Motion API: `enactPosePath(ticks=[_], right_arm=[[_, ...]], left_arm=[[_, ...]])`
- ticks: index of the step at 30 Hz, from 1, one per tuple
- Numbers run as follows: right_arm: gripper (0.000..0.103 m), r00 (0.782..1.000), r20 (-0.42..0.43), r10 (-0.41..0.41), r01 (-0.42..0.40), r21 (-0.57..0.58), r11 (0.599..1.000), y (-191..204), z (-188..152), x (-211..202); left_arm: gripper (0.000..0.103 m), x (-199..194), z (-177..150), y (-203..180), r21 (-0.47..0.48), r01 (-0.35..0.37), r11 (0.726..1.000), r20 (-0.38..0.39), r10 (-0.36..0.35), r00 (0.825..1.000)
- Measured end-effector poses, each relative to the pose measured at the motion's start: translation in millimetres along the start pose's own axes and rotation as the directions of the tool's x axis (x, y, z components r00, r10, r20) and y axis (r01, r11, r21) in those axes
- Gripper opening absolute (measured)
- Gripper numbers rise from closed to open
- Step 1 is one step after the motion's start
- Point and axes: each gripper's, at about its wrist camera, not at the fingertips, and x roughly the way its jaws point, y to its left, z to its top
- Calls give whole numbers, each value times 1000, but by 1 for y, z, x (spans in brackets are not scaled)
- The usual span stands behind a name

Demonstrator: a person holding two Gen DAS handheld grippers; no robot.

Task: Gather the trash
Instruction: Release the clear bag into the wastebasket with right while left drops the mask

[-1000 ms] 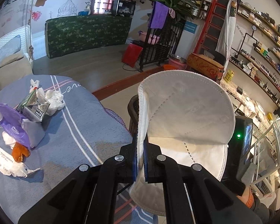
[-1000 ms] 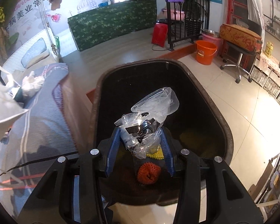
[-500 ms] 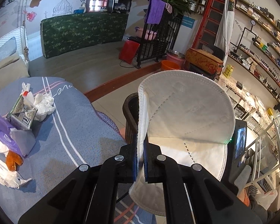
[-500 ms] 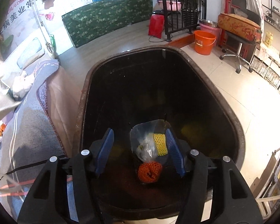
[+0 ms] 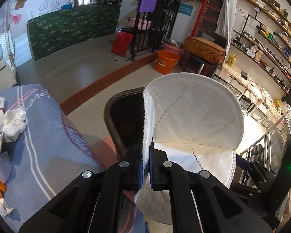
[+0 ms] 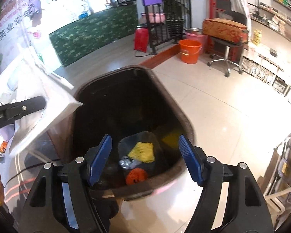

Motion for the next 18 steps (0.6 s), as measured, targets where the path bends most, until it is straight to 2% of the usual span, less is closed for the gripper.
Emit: enactPosePath(ticks=[8, 10, 12, 13, 14, 16, 18], right_arm=[[71, 999, 2, -41, 41, 30, 999, -19, -11, -11], [71, 999, 0, -41, 41, 32, 999, -19, -12, -11], [71, 999, -4, -36, 37, 37, 999, -18, -13, -11], [71, 999, -6, -33, 34, 37, 999, -18, -13, -11], [71, 1000, -7, -30, 31, 38, 999, -17, -14, -11], [71, 1000, -7, -25, 25, 40, 999, -15, -15, -12], [71, 1000, -5, -21, 21, 36, 999, -14, -15, -13]], left_arm=[[6, 21, 9, -16, 29, 14, 999, -43, -12, 999], [10, 28, 12, -19, 30, 21, 999, -65, -19, 998], [29, 32, 16, -20, 13, 33, 999, -79, -32, 996], [50, 32, 19, -20, 4, 41, 999, -78, -41, 996], [62, 31, 20, -19, -13, 62, 998, -67, -63, 996], [69, 27, 20, -20, -16, 65, 998, -49, -65, 997], [76, 23, 18, -21, 2, 39, 999, -41, -39, 998]])
